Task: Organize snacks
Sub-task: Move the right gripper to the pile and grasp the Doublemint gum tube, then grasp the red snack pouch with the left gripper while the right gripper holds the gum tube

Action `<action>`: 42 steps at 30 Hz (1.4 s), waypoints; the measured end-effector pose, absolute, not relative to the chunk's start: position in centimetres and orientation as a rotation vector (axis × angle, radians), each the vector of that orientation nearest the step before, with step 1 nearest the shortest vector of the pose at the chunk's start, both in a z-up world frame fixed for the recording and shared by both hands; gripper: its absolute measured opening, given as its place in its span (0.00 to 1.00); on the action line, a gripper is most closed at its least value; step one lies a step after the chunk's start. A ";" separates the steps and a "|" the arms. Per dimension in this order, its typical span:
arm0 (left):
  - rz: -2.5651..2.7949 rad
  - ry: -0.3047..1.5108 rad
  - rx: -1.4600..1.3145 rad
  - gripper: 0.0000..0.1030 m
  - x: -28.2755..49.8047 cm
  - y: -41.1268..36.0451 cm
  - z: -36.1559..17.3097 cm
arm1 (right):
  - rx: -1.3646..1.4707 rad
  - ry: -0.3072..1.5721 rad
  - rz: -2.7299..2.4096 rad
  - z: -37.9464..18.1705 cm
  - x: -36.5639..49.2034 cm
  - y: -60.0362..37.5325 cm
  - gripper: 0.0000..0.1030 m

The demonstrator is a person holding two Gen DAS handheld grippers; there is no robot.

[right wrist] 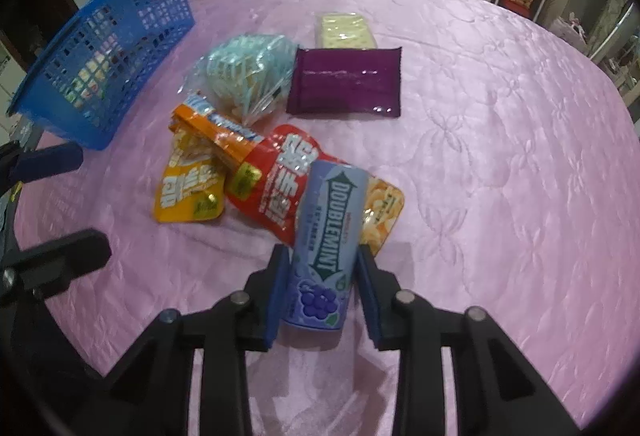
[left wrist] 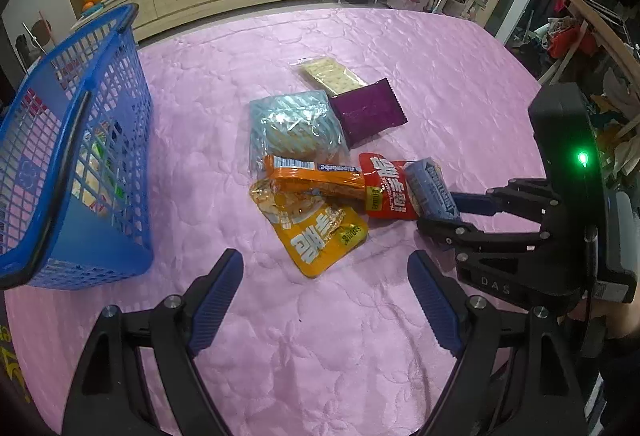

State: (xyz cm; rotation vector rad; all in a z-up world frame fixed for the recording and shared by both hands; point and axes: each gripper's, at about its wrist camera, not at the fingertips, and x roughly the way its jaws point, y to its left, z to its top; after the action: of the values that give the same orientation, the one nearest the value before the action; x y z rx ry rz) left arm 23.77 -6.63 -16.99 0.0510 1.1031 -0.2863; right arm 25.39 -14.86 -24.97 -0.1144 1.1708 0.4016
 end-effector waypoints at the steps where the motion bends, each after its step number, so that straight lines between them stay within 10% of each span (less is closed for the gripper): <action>1: -0.288 1.101 0.049 0.80 23.7 -6.7 -17.0 | -0.108 1.173 0.409 -25.0 25.2 -15.0 0.36; 33: -0.282 1.198 0.085 0.77 29.8 -14.5 -22.7 | 0.066 1.097 0.360 -23.0 24.9 -27.3 0.34; 42: -0.292 1.200 0.128 0.17 30.3 -16.0 -22.7 | 0.114 1.094 0.365 -23.1 25.1 -27.7 0.34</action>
State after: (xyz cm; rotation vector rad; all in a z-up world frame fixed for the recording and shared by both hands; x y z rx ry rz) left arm 30.27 -15.96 -22.71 0.1276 1.1996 -0.2915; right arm 25.11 -27.67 -23.13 0.1141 1.0944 0.3646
